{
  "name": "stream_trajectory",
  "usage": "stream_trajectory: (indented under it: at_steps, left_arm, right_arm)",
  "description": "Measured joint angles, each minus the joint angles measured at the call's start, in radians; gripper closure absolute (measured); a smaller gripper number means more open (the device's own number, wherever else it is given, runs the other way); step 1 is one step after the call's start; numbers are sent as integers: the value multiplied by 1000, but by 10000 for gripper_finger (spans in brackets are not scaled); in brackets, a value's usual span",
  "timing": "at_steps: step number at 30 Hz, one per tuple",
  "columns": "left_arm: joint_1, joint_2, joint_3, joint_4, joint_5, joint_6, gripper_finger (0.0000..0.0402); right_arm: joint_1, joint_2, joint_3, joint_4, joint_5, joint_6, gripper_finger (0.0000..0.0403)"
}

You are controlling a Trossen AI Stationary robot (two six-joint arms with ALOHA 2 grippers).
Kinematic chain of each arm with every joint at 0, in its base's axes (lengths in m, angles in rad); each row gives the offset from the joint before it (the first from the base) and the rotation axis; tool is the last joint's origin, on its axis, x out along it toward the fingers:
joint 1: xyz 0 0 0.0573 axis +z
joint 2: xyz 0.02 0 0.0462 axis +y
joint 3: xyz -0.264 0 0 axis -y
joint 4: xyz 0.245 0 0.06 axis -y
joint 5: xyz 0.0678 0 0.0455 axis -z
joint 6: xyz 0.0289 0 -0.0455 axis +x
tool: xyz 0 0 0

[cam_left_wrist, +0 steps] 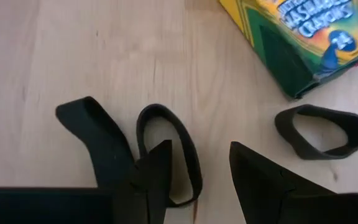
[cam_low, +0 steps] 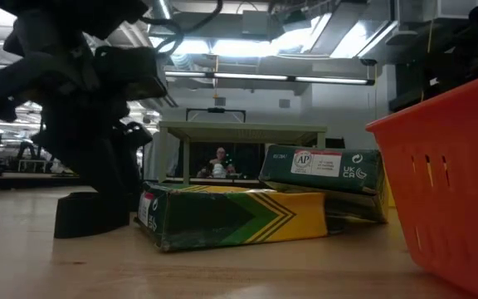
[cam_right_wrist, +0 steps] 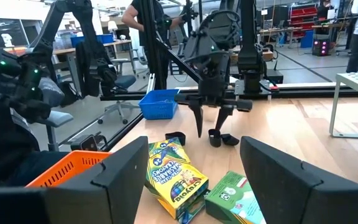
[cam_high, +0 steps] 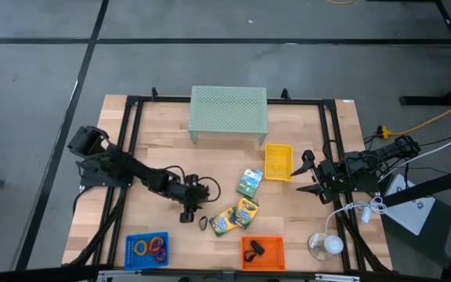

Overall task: Pick & Place Office Desk Supplies
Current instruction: Put the black rubber band into the orange bin

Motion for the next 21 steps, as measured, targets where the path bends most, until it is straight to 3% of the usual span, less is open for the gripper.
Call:
stream_trajectory:
  at_steps: [7,14,21]
  left_arm:
    - [25,38,2,6,2,48,268]
    - [-1,34,-1,49,6,159,385]
    - [-33,-43,-2,236,-2,303,398]
  right_arm:
    - [0,0,0,0,0,-3,147]
    - [0,0,0,0,0,-3,147]
    - [0,0,0,0,0,-9,147]
